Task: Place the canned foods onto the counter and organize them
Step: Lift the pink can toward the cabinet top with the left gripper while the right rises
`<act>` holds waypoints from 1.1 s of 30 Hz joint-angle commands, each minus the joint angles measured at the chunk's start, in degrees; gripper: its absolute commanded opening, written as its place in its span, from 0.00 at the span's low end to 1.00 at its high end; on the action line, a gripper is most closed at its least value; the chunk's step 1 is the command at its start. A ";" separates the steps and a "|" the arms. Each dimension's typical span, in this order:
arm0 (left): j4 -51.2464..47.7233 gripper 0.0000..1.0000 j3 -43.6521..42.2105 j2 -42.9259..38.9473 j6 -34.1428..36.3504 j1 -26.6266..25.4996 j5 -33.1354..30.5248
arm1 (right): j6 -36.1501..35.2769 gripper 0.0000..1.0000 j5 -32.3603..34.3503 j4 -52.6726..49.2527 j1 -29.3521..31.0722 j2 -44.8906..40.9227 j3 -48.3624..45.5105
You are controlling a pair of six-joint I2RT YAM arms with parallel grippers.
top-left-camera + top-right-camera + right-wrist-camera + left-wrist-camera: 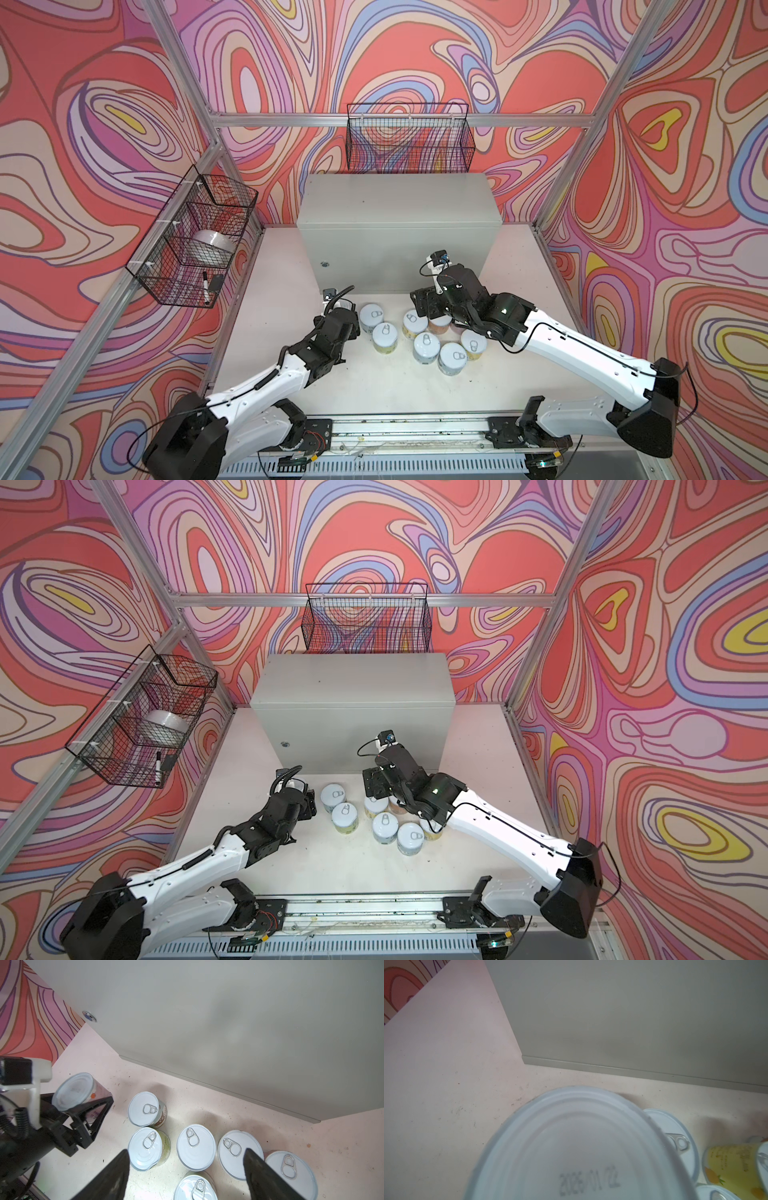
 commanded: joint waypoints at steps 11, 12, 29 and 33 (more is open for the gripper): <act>-32.94 0.00 28.40 -10.94 4.62 0.06 13.23 | -0.58 0.88 0.11 -2.47 0.26 -1.74 8.40; -33.87 0.00 30.76 -10.26 4.82 0.06 14.30 | -0.66 0.88 0.36 -2.93 0.25 -1.65 9.15; -39.43 0.00 67.19 9.18 15.99 0.06 8.25 | -3.73 0.88 3.74 -3.04 0.25 -1.96 15.40; -39.52 0.00 74.64 15.42 19.65 0.19 3.64 | -4.08 0.88 4.21 -2.54 0.25 -1.39 17.14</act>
